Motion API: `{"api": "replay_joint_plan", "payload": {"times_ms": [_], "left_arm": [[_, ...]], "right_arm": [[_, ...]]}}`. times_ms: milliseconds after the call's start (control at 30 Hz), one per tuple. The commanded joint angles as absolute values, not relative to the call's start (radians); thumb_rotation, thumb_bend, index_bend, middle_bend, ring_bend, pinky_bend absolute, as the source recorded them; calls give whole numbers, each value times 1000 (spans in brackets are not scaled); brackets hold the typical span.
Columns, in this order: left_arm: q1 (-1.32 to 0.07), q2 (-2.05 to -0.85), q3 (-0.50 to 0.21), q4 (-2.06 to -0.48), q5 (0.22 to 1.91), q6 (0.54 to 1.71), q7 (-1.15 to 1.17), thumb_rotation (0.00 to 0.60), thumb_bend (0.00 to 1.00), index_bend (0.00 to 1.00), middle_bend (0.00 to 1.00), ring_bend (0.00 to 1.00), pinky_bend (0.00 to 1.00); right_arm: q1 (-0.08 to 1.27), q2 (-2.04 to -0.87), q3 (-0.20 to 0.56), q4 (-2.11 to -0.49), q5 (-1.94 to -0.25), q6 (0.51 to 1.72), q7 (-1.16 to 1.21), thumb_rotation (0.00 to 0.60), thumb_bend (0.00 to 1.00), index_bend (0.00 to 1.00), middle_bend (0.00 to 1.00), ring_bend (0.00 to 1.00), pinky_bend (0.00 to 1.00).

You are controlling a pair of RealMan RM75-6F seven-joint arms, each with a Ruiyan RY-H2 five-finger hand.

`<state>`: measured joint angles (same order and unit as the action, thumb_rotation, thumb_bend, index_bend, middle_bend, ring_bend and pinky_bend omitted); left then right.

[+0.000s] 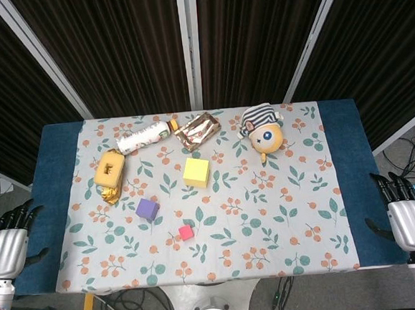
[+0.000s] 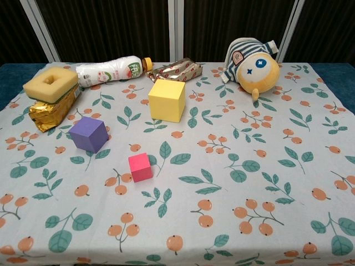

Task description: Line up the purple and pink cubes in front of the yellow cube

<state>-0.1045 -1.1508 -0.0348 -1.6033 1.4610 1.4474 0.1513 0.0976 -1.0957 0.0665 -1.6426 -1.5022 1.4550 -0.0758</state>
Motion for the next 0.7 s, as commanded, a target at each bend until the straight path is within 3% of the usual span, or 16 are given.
{"api": "replay_joint_plan", "payload": {"times_ms": [33, 400, 700], "left_arm": [[-102, -1156, -34, -1599, 1462, 1451, 149, 600, 89, 221, 194, 149, 179], [-99, -1163, -36, -1602, 1501, 1487, 116, 600, 88, 240, 221, 163, 187], [-217, -1166, -75, -1579, 1610, 1426, 19, 600, 89, 318, 332, 268, 364]], "right_arm": [[100, -1091, 63, -1648, -1505, 1447, -68, 600, 127, 0, 125, 4, 95], [98, -1081, 61, -1647, -1514, 1458, -60, 600, 127, 0, 125, 4, 95], [95, -1066, 73, -1645, -1523, 1486, -57, 600, 127, 0, 125, 4, 95]]}}
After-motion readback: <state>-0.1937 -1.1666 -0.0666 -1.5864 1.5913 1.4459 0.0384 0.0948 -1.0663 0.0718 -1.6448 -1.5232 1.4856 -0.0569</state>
